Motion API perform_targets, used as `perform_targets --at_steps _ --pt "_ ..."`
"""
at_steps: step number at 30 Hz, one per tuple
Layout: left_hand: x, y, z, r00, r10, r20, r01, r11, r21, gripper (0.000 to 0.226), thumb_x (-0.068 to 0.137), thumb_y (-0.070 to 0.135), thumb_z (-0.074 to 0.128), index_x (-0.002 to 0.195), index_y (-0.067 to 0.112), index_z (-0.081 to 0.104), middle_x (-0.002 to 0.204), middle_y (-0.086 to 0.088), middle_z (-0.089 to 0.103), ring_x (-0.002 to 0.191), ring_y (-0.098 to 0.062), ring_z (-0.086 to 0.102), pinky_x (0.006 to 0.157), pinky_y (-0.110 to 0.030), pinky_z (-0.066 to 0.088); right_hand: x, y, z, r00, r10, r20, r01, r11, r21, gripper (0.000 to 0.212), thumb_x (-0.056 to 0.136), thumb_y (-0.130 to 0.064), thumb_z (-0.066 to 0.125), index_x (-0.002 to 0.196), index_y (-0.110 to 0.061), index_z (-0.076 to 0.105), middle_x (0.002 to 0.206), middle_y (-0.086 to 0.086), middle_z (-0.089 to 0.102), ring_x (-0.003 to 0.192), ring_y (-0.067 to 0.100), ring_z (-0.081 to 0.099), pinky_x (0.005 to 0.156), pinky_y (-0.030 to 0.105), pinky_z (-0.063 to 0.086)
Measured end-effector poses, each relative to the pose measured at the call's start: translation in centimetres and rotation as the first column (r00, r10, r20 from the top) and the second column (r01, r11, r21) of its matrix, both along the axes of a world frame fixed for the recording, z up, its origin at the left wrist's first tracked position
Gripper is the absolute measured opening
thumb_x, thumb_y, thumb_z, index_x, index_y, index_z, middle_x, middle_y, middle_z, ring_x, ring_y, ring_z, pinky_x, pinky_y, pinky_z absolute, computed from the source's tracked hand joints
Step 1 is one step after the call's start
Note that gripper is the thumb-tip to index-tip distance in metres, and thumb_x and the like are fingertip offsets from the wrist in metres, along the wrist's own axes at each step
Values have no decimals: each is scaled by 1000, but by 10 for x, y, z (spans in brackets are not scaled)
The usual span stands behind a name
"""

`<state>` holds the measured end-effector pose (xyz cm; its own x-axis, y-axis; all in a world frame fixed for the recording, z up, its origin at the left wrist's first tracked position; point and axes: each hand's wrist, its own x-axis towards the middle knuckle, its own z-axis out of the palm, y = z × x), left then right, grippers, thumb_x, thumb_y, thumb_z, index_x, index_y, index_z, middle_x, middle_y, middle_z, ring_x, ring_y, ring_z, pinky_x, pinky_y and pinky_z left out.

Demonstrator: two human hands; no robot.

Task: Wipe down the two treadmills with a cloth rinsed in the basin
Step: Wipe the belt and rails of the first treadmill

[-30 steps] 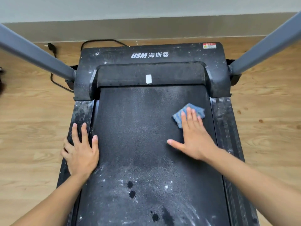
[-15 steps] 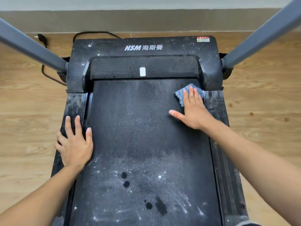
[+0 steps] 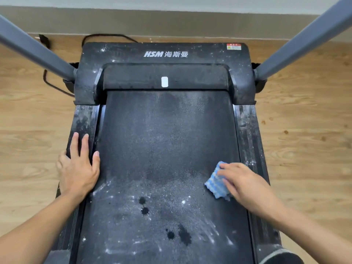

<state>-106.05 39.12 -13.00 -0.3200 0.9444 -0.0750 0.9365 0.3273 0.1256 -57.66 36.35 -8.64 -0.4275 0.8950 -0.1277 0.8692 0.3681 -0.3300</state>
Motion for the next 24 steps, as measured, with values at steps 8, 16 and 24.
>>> perform_targets --at_steps 8,16,24 --pt "5 -3 7 1000 21 16 -20 999 -25 70 100 53 31 162 21 35 173 -3 23 123 -54 44 101 -72 40 -6 61 15 988 -59 144 105 933 -344 29 83 -42 82 84 -27 57 89 -13 53 90 13 49 77 28 43" --pt "6 -1 6 1000 13 -2 -13 999 -47 72 98 55 30 163 23 34 174 -1 20 124 -56 42 97 -73 41 1 163 72 929 -234 -287 290 942 171 30 82 -5 74 80 -19 48 85 -3 53 74 13 53 64 33 42" --pt "6 0 10 1000 11 -12 -12 999 -37 72 98 55 31 163 25 35 174 1 21 125 -55 45 97 -72 44 -4 187 65 985 4 175 13 995 -97 28 94 -47 65 117 -32 58 124 -9 51 112 19 58 88 41 52"
